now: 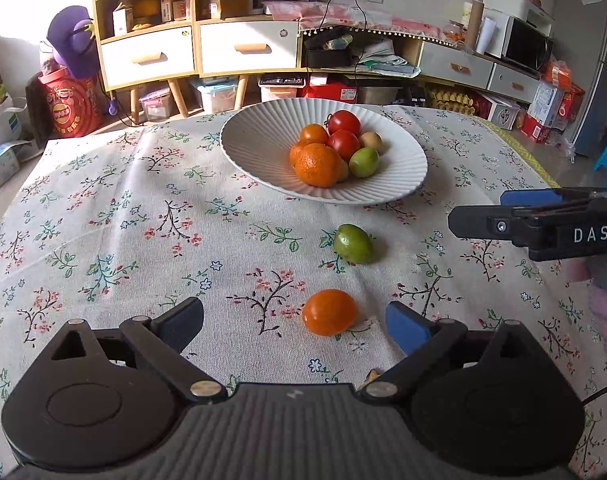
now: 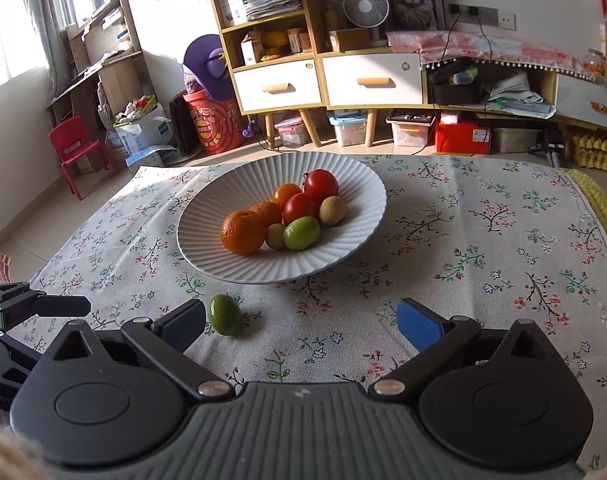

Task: Organize fruits
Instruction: 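Withdraw both tools from the bowl toward the last two fruits, then grasp the orange tomato with the left tool while the right tool grasps the green lime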

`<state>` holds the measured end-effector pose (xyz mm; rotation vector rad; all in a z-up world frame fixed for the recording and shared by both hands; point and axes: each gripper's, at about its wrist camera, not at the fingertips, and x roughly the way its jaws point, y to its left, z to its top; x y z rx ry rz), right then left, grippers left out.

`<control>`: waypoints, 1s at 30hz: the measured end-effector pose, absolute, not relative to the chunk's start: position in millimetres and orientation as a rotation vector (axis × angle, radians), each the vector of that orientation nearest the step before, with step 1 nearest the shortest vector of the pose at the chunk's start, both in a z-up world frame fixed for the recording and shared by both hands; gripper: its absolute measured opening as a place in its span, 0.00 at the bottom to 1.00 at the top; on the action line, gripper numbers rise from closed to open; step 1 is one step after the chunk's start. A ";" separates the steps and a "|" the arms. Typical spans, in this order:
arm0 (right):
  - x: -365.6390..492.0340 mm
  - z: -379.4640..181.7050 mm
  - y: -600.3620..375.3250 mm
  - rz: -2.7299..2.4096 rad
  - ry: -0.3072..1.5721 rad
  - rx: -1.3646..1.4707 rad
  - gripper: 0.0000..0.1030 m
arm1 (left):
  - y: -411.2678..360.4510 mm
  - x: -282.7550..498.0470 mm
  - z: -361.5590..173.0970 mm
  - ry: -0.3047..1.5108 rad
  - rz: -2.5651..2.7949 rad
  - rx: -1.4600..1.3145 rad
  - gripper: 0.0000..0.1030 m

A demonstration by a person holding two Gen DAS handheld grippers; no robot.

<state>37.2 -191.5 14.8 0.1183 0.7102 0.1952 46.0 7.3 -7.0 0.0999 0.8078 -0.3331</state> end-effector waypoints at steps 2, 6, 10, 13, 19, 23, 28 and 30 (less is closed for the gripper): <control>32.0 8.7 -188.8 0.197 0.722 0.115 0.99 | 7.5 44.2 -11.5 0.815 -0.331 0.085 0.90; 25.3 2.4 -180.4 0.208 0.733 0.063 0.99 | 7.2 43.3 -17.3 0.816 -0.321 0.066 0.89; 23.4 1.5 -178.3 0.215 0.732 0.033 0.99 | 4.1 43.2 -20.1 0.814 -0.326 0.051 0.87; 22.1 -0.8 -176.9 0.213 0.735 0.030 0.99 | 1.9 42.1 -21.4 0.811 -0.327 0.041 0.80; 23.4 -4.6 -174.6 0.220 0.743 0.021 0.99 | -2.0 42.3 -27.3 0.807 -0.325 0.026 0.65; 26.5 -4.7 -175.8 0.217 0.749 0.032 0.99 | -1.2 44.2 -28.0 0.801 -0.324 -0.003 0.50; 27.7 -4.6 -175.8 0.213 0.748 0.037 0.99 | -5.3 44.9 -28.2 0.799 -0.349 -0.014 0.34; 27.8 -4.8 -175.8 0.213 0.749 0.037 0.99 | -7.0 45.1 -27.9 0.797 -0.355 -0.011 0.27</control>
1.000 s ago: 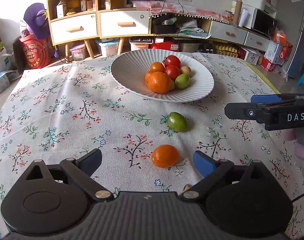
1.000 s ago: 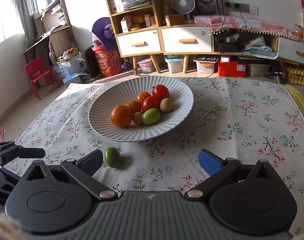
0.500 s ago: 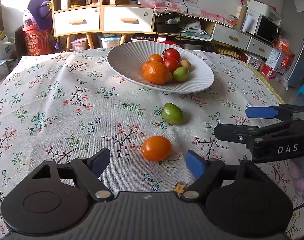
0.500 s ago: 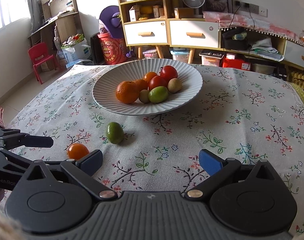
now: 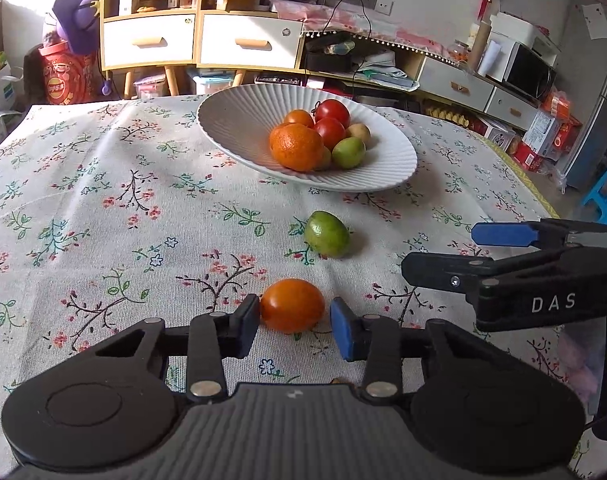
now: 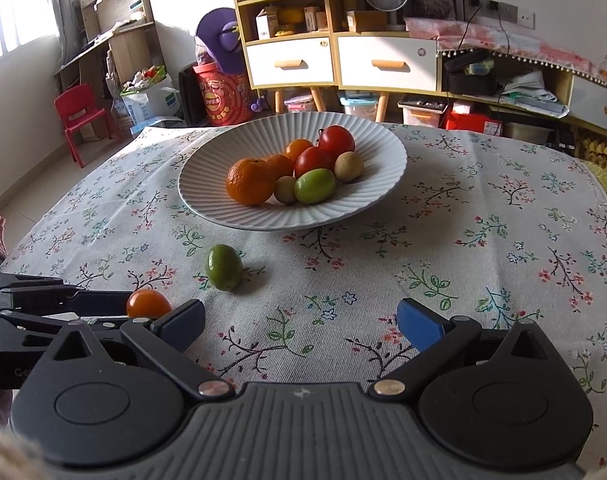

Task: Organize fruits
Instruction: 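Grasp the orange tomato with the left tool while the right tool grasps the green lime, then carry the orange tomato and lime over the white bowl with both tools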

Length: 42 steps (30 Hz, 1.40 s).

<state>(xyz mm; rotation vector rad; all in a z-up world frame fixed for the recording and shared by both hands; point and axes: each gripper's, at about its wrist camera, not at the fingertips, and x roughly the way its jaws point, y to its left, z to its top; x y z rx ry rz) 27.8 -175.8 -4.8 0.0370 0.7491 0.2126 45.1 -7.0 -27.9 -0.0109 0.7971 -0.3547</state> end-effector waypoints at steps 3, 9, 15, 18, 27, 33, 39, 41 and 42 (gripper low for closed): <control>28.7 -5.9 -174.9 0.214 0.753 0.034 0.99 | -7.4 45.0 -27.4 0.797 -0.358 -0.009 0.27; 29.9 -7.9 -171.0 0.218 0.754 0.022 0.99 | -3.1 45.9 -22.5 0.797 -0.336 0.016 0.26; 34.6 -8.7 -160.7 0.249 0.742 0.018 0.96 | 5.8 45.6 -20.3 0.799 -0.305 0.035 0.26; 37.8 -9.6 -153.2 0.267 0.733 0.003 0.93 | 11.5 45.3 -19.2 0.801 -0.290 0.043 0.26; 50.2 -13.9 -134.6 0.313 0.721 -0.007 0.74 | 22.0 46.7 -18.4 0.818 -0.267 0.036 0.26; 52.4 -16.8 -127.4 0.334 0.719 -0.027 0.58 | 23.0 48.7 -16.6 0.821 -0.272 0.027 0.26; 52.3 -16.6 -125.4 0.334 0.720 -0.029 0.43 | 23.8 48.9 -16.3 0.822 -0.275 0.023 0.26; 52.4 -16.4 -125.6 0.338 0.723 -0.025 0.37 | 23.8 48.9 -16.2 0.822 -0.275 0.024 0.26; 52.5 -16.2 -125.7 0.342 0.723 -0.023 0.34 | 23.8 48.8 -16.2 0.821 -0.275 0.024 0.26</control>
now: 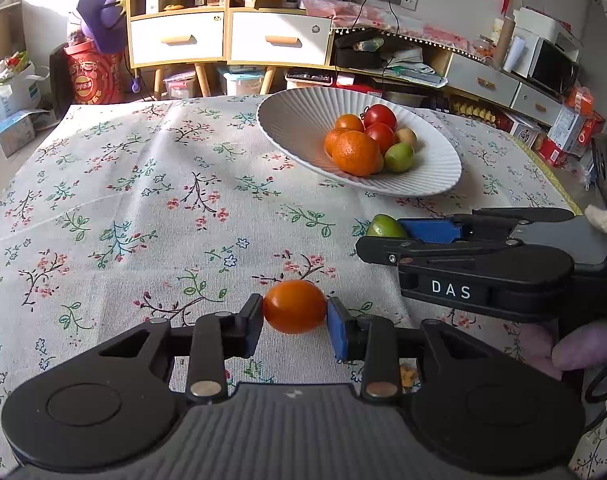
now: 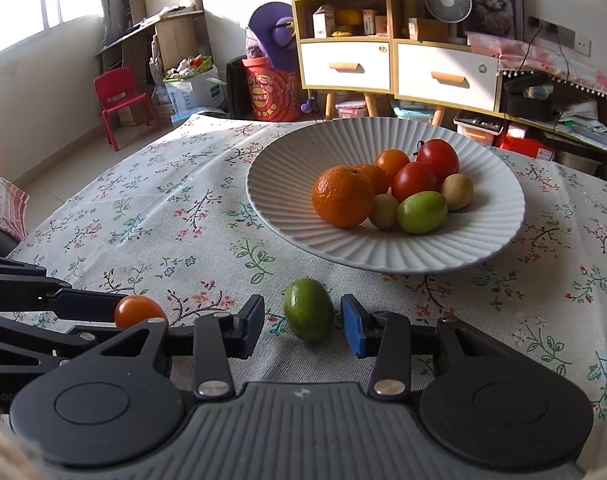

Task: Organize fruits
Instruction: 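Carry the orange tomato and lime over the white bowl with both tools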

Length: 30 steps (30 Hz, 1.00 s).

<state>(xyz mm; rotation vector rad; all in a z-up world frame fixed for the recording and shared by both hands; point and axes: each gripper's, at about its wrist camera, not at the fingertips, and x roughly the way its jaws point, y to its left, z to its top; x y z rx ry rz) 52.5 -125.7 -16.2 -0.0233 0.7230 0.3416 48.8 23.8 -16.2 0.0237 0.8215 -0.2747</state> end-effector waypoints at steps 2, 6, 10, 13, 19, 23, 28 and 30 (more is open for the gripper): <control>52.1 -16.0 -125.4 0.348 0.725 -0.024 0.31 | 23.9 48.9 -16.2 0.822 -0.275 0.024 0.26; 52.0 -15.7 -124.2 0.358 0.730 -0.029 0.24 | 24.2 49.3 -15.7 0.821 -0.275 0.024 0.26; 50.1 -14.2 -124.2 0.363 0.733 -0.031 0.24 | 23.4 49.7 -13.2 0.818 -0.276 0.026 0.26; 47.5 -11.6 -125.9 0.365 0.735 -0.024 0.24 | 22.1 49.7 -10.6 0.811 -0.277 0.029 0.26; 42.2 -5.5 -132.3 0.356 0.734 -0.010 0.24 | 17.0 50.2 -7.3 0.805 -0.279 0.030 0.26; 40.4 -1.5 -137.1 0.340 0.740 -0.001 0.24 | 12.1 48.8 -3.0 0.797 -0.287 0.035 0.26; 37.5 5.5 -145.5 0.329 0.735 0.012 0.24 | 5.1 48.6 2.2 0.786 -0.299 0.028 0.26; 36.3 9.3 -149.0 0.325 0.728 0.016 0.24 | 2.2 48.8 4.6 0.780 -0.303 0.025 0.26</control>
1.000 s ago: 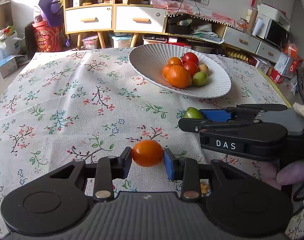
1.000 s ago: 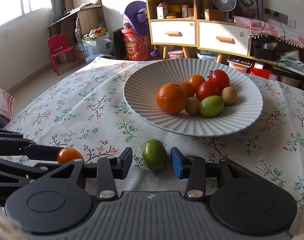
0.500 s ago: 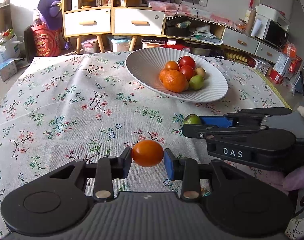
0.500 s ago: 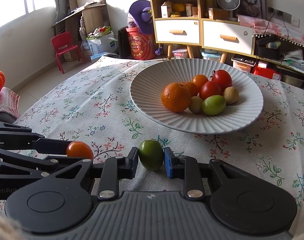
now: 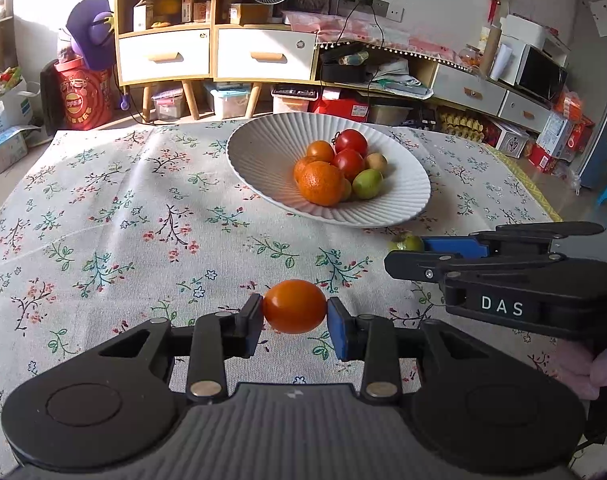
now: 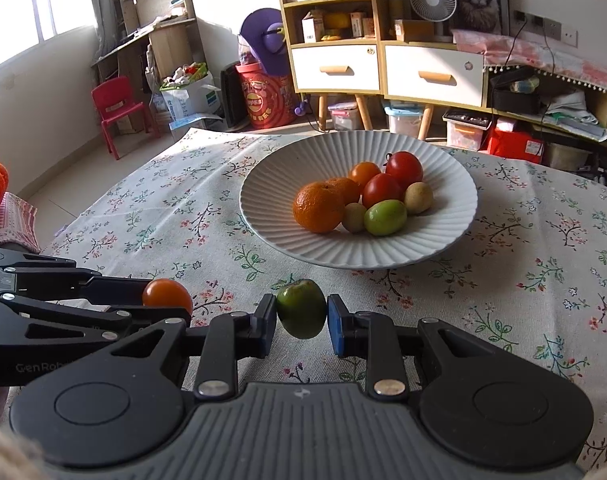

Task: Organize fruits
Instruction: 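Carry the orange tomato and lime over the white bowl with both tools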

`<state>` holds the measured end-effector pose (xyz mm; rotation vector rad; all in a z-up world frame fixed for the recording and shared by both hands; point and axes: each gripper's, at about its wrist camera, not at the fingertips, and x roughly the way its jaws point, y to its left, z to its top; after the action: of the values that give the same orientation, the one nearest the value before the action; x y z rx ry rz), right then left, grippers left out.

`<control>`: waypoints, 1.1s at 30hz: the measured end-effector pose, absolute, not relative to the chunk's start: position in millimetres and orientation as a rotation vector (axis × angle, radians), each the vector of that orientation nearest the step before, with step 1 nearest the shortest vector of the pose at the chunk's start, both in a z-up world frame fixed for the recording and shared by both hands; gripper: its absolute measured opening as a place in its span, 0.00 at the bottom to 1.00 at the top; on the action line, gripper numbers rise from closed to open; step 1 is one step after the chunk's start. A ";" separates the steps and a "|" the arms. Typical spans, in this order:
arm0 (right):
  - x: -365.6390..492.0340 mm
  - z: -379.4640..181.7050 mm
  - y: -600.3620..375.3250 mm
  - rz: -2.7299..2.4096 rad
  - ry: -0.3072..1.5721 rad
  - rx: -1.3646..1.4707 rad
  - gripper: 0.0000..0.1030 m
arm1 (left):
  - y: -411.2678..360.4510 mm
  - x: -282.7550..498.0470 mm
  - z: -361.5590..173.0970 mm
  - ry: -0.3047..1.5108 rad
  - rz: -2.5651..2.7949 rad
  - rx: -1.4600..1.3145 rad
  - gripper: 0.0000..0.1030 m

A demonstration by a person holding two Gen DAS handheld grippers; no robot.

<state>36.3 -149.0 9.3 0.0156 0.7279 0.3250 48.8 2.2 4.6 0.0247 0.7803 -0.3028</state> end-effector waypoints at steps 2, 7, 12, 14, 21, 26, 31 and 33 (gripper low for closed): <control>34.8 14.8 -153.4 0.318 0.716 0.022 0.24 | -1.4 48.6 7.5 0.773 -0.309 0.020 0.26; 38.2 27.6 -164.8 0.298 0.683 0.038 0.24 | -12.9 50.9 16.6 0.753 -0.328 -0.002 0.26; 50.6 34.2 -178.1 0.279 0.659 0.076 0.24 | -27.6 55.4 23.7 0.728 -0.351 -0.018 0.26; 56.6 35.3 -184.1 0.272 0.657 0.089 0.24 | -34.9 58.2 24.9 0.719 -0.367 -0.014 0.26; 80.6 29.6 -206.7 0.262 0.669 0.183 0.24 | -54.5 76.9 22.5 0.687 -0.383 0.036 0.26; 90.6 20.4 -215.5 0.264 0.687 0.227 0.24 | -65.1 98.1 16.7 0.708 -0.373 0.018 0.26; 99.8 14.6 -218.3 0.270 0.708 0.237 0.24 | -72.0 113.2 6.4 0.720 -0.341 0.015 0.26; 102.4 13.1 -217.8 0.272 0.718 0.230 0.24 | -74.6 117.8 3.6 0.726 -0.327 0.015 0.26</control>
<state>102.4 -217.8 13.1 0.2296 0.7177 0.2720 117.8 -74.6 3.6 0.0145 0.7263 -0.3274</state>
